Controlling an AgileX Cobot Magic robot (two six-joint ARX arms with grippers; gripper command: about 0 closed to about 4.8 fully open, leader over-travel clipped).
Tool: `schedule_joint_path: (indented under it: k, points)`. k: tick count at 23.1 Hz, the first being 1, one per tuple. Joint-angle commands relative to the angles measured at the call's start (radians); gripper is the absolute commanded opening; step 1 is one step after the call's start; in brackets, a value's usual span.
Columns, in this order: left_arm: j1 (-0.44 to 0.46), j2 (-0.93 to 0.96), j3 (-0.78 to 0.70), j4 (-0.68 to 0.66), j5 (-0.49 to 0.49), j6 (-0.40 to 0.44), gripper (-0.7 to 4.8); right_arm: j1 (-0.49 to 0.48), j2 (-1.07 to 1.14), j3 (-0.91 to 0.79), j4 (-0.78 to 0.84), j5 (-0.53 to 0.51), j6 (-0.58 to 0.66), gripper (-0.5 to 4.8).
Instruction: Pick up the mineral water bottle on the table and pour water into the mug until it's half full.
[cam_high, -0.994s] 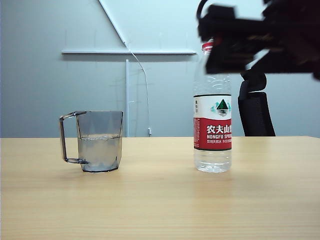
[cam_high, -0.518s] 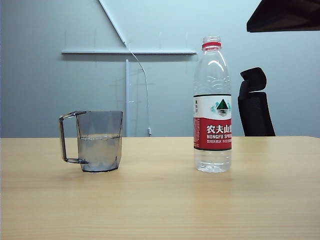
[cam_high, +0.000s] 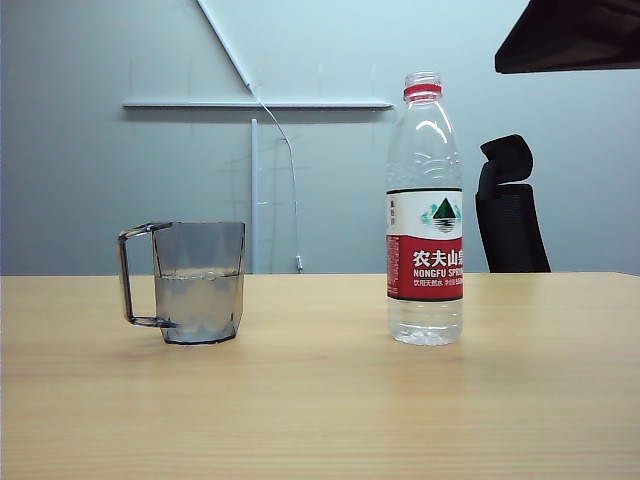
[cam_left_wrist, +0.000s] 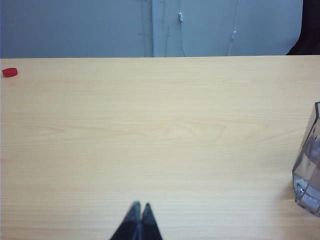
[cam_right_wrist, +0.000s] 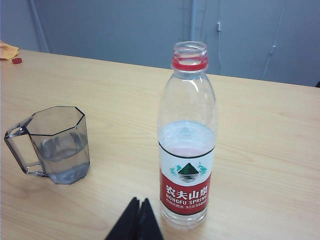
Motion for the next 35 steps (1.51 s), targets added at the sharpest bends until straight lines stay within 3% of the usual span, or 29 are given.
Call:
schedule_joint_path:
  k: [1,5,7,12,14,18,24,28,35]
  points:
    - [-0.001,0.002,0.003,0.006,0.0,-0.003,-0.02,-0.001,-0.002,0.004,-0.001,0.003,-0.018,0.18]
    - [-0.001,0.002,0.003,0.006,0.0,-0.003,-0.02,-0.026,-0.037,0.001,-0.066,-0.008,-0.031,0.18]
    - [-0.001,0.002,0.003,0.006,-0.001,-0.003,-0.02,-0.111,-0.103,-0.016,-0.085,-0.125,0.01,0.18]
    - [-0.001,0.002,0.003,0.006,0.0,-0.003,-0.02,-0.469,-0.333,-0.111,-0.087,-0.608,0.06,0.18]
    - [-0.001,0.002,0.003,0.006,0.0,-0.003,-0.02,-0.608,-0.433,-0.163,-0.087,-0.671,0.06,0.18]
    - [-0.002,0.002,0.003,0.006,0.001,-0.003,-0.02,-0.791,-0.573,-0.235,-0.088,-0.694,0.064,0.18]
    - [-0.001,0.002,0.003,0.006,0.0,-0.003,-0.02,-0.988,-0.652,-0.27,-0.127,-0.694,0.064,0.18]
    - [-0.001,0.002,0.003,0.006,0.0,-0.003,-0.02,-1.076,-0.684,-0.271,-0.18,-0.703,0.064,0.18]
    - [-0.001,0.002,0.003,0.006,0.0,-0.003,-0.02,-1.184,-0.701,-0.28,-0.269,-0.826,0.055,0.18]
